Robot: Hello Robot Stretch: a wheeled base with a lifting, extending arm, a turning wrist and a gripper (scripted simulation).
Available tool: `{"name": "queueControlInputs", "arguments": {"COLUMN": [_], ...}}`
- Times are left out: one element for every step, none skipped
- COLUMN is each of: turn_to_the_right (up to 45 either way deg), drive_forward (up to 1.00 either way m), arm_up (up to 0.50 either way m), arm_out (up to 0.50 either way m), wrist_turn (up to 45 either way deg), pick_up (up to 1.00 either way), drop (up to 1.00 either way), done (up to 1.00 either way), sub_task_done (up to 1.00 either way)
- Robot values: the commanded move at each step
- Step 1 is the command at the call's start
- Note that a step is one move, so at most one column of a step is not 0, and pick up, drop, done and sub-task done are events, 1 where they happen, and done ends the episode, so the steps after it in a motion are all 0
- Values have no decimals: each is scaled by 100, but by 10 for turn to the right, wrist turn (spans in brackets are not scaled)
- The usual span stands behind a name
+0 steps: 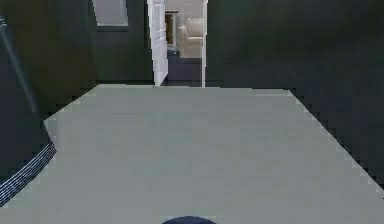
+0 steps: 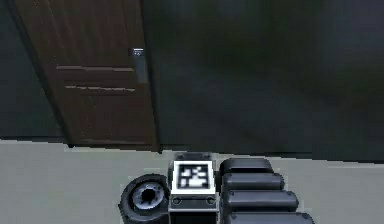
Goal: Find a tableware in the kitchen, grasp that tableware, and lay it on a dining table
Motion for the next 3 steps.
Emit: {"name": "queueControlInputs", "arguments": {"turn_to_the_right": [0, -30, 0], "drive_forward": [100, 0, 100], "arm_up": [0, 0, 0], "arm_out": [0, 0, 0], "wrist_turn": [0, 0, 0], "pick_up": [0, 0, 0], "drop": [0, 0, 0], "done": [0, 0, 0], "sub_task_done": [0, 0, 0]}}
